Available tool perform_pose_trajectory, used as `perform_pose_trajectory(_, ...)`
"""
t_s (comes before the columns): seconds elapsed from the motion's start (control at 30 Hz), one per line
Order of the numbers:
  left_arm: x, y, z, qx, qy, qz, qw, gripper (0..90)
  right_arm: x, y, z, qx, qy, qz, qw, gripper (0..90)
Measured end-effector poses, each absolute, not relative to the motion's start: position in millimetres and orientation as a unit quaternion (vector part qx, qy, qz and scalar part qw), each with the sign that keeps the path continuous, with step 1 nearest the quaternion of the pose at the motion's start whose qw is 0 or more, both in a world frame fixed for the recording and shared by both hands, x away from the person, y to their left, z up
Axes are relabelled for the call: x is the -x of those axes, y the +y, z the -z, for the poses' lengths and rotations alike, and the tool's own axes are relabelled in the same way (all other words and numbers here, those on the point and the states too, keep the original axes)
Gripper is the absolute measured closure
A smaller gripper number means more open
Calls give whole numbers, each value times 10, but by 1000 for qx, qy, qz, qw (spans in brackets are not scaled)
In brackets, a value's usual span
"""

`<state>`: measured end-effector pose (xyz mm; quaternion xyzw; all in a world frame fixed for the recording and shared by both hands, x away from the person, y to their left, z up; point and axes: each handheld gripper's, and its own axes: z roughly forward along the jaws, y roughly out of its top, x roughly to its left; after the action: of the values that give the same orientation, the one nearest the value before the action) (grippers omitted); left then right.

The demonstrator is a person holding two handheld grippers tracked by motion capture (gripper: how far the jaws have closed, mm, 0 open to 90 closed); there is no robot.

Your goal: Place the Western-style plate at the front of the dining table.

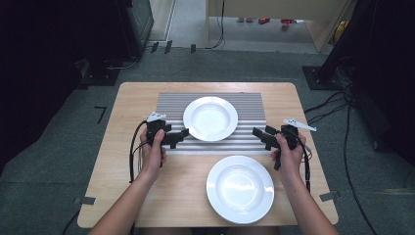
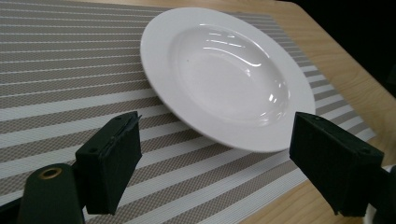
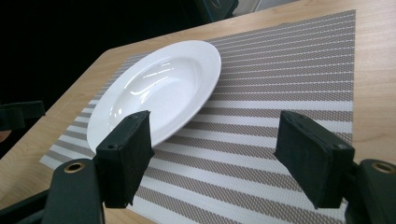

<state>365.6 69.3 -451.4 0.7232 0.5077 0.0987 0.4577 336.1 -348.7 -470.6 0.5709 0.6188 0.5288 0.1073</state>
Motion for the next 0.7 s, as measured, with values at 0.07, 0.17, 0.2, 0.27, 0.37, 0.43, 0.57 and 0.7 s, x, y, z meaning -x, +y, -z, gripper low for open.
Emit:
perform_pose_trajectory(0.07, -3607, 730, 4532, -721, 509, -97, 460, 167, -3313, -3516, 4717, -572, 617, -529, 106, 271)
perform_pose_trajectory(0.17, -3534, 790, 4555, -722, 508, -99, 460, 167, -3247, -3563, 4738, -572, 618, -529, 107, 268)
perform_pose_trajectory(0.2, -3508, 807, 4563, -722, 507, -98, 461, 167, -3223, -3578, 4743, -572, 617, -529, 107, 269)
perform_pose_trajectory(0.27, -3459, 834, 4580, -726, 501, -100, 459, 151, -3176, -3605, 4750, -574, 617, -528, 106, 268)
perform_pose_trajectory(0.37, -3385, 870, 4605, -730, 499, -104, 456, 148, -3113, -3643, 4761, -573, 619, -526, 108, 266)
perform_pose_trajectory(0.43, -3336, 892, 4621, -731, 498, -105, 455, 148, -3072, -3672, 4765, -574, 619, -525, 110, 266)
perform_pose_trajectory(0.57, -3251, 948, 4653, -733, 496, -104, 454, 138, -2995, -3722, 4779, -574, 619, -525, 110, 264)
perform_pose_trajectory(0.7, -3179, 1019, 4667, -732, 497, -124, 450, 138, -2913, -3768, 4793, -576, 619, -522, 112, 263)
